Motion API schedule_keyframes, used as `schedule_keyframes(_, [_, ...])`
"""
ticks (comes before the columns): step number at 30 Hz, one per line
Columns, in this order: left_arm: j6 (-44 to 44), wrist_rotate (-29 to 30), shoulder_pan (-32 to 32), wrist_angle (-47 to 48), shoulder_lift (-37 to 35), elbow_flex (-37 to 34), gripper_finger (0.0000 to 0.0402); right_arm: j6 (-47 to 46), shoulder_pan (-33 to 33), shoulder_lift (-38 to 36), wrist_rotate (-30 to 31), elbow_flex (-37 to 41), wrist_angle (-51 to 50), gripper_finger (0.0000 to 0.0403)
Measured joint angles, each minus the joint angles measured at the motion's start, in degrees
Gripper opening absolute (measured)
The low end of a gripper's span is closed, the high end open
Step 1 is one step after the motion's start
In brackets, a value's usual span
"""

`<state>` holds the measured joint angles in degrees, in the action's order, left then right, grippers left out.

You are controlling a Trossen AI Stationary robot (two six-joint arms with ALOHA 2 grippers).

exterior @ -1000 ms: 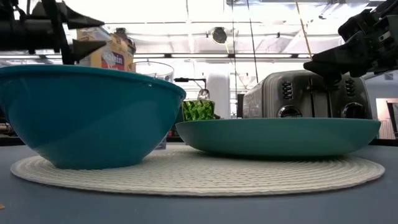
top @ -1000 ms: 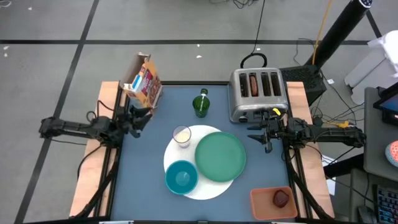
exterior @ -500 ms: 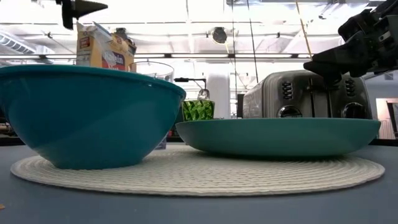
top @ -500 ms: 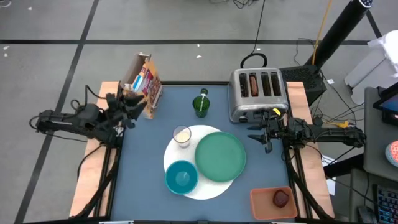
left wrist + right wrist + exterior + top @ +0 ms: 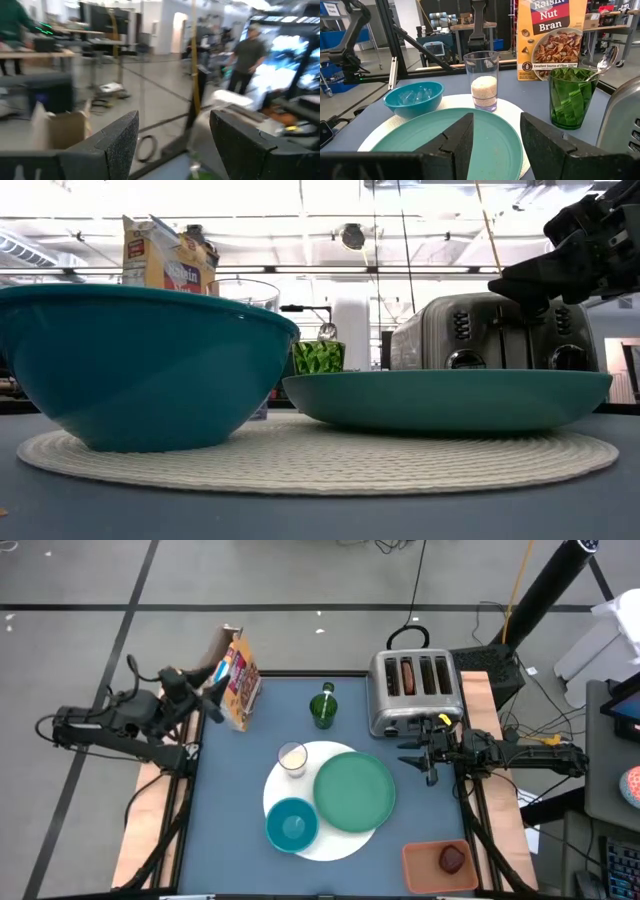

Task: Arrange a breakfast setting
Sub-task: Pour the cereal from the cereal box into the blue bowl

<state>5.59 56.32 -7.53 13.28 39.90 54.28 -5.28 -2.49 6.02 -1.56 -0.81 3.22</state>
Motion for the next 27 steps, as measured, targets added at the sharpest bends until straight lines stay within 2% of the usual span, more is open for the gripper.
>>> schedule_keyframes(3, [-1.08,2.63,0.56,2.62,2.93,3.7,0.025,0.0,-0.01,0.0,0.0,0.01,0.0,0.0155])
schedule_keyframes(7, [0.17,2.94,2.61,9.21,6.33,9.15,0.025,0.0,0.0,0.0,0.0,-0.01,0.01,0.0155])
schedule_keyframes(14, [9.07,2.57,7.7,25.57,11.2,16.83,0.025,0.0,0.0,0.0,0.0,-0.01,0.01,0.0155])
schedule_keyframes(17, [12.44,0.9,9.94,29.98,12.38,17.68,0.025,0.0,-0.01,0.0,0.0,0.0,0.02,0.0155])
schedule_keyframes(22, [19.5,-5.05,13.73,36.93,13.9,17.69,0.025,0.42,-0.02,0.0,0.0,-0.01,0.0,0.0155])
schedule_keyframes(27, [23.39,-7.32,16.0,42.11,15.07,17.69,0.025,0.42,-0.02,0.0,0.0,-0.01,0.0,0.0155])
